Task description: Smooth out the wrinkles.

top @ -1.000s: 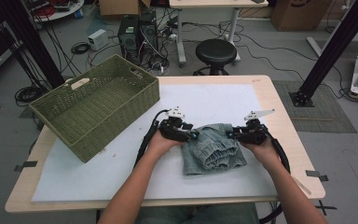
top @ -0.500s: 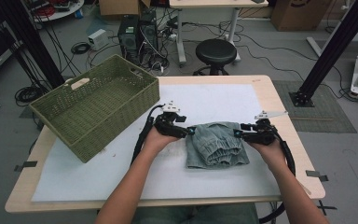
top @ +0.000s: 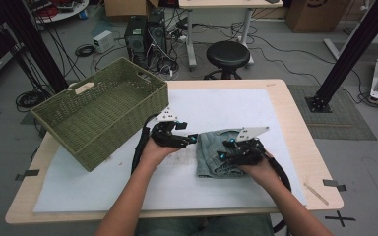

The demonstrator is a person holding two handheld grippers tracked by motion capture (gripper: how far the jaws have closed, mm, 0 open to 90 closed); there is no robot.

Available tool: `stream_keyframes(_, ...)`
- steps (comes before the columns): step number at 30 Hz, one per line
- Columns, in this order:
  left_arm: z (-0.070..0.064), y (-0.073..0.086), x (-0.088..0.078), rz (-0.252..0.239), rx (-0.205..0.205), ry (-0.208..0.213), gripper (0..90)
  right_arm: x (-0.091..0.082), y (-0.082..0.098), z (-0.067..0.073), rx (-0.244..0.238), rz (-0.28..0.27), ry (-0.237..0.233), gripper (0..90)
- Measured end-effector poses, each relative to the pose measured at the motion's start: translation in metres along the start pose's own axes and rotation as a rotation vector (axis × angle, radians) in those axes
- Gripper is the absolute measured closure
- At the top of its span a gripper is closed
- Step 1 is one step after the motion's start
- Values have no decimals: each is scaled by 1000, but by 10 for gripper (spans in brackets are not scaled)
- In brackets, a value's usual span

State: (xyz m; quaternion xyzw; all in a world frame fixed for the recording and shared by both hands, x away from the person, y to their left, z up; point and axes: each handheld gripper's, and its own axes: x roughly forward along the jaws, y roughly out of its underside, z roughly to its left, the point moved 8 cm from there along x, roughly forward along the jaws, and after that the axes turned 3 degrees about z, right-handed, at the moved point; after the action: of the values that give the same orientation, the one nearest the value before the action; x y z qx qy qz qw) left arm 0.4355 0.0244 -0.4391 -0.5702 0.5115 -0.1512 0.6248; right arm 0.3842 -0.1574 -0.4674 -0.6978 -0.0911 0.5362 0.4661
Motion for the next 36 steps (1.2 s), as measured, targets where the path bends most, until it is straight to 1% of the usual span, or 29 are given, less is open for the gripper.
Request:
stream_keyframes(3, 3, 2, -1, -4, -11, -3, 307, 1, 3, 11, -17, -3, 18, 514)
stream_keyframes(5, 4, 3, -1, 0, -15, -4, 303, 2, 3, 16, -39, -1, 28, 508)
stream_keyframes(6, 4, 3, 0, 2, -15, -1, 303, 2, 2, 17, -45, -5, 31, 503)
stream_keyframes(8, 3, 4, 0, 6, -14, 3, 302, 0, 1, 15, -42, -8, 25, 479)
stream_keyframes(10, 2, 4, 0, 10, -12, 7, 298, -7, -2, 10, -21, -35, 17, 437)
stream_keyframes(12, 2, 4, -2, 10, -9, 7, 292, -17, -4, 4, 1, -65, 15, 392)
stream_keyframes(15, 3, 2, -6, -3, -7, -4, 281, -39, -9, -9, 33, -137, 28, 345)
stream_keyframes(17, 3, 0, -10, -9, 1, -14, 266, -54, -10, -21, 57, -179, 62, 314)
stream_keyframes(18, 2, -2, -11, -16, 4, -17, 266, -62, -10, -26, 68, -197, 68, 310)
stream_keyframes(19, 1, -3, -13, -21, 14, -21, 264, -69, -10, -31, 79, -208, 77, 299)
stream_keyframes(20, -1, -4, -15, -26, 23, -21, 261, -75, -8, -37, 81, -218, 100, 291)
stream_keyframes(21, -2, -5, -17, -30, 30, -21, 260, -81, -7, -41, 87, -231, 113, 288)
stream_keyframes(23, -5, -8, -20, -27, 49, -25, 241, -90, -3, -50, 109, -250, 124, 271)
stream_keyframes(25, -8, -11, -23, -23, 77, -28, 239, -97, 3, -57, 124, -263, 136, 267)
stream_keyframes(26, -9, -12, -25, -27, 82, -22, 237, -99, 6, -61, 121, -265, 138, 265)
stream_keyframes(28, -11, -14, -29, -34, 96, -8, 233, -101, 13, -68, 141, -273, 138, 255)
stream_keyframes(29, -12, -15, -31, -39, 100, -2, 233, -102, 17, -72, 154, -268, 136, 254)
stream_keyframes(31, -11, -14, -33, -42, 102, 11, 232, -102, 23, -78, 172, -264, 137, 242)
stream_keyframes(33, -8, -12, -35, -38, 96, 11, 232, -103, 27, -82, 201, -265, 127, 221)
stream_keyframes(34, -6, -11, -35, -38, 91, 10, 230, -103, 27, -84, 211, -266, 122, 219)
stream_keyframes(36, -4, -9, -37, -41, 83, 9, 225, -106, 26, -86, 222, -285, 119, 218)
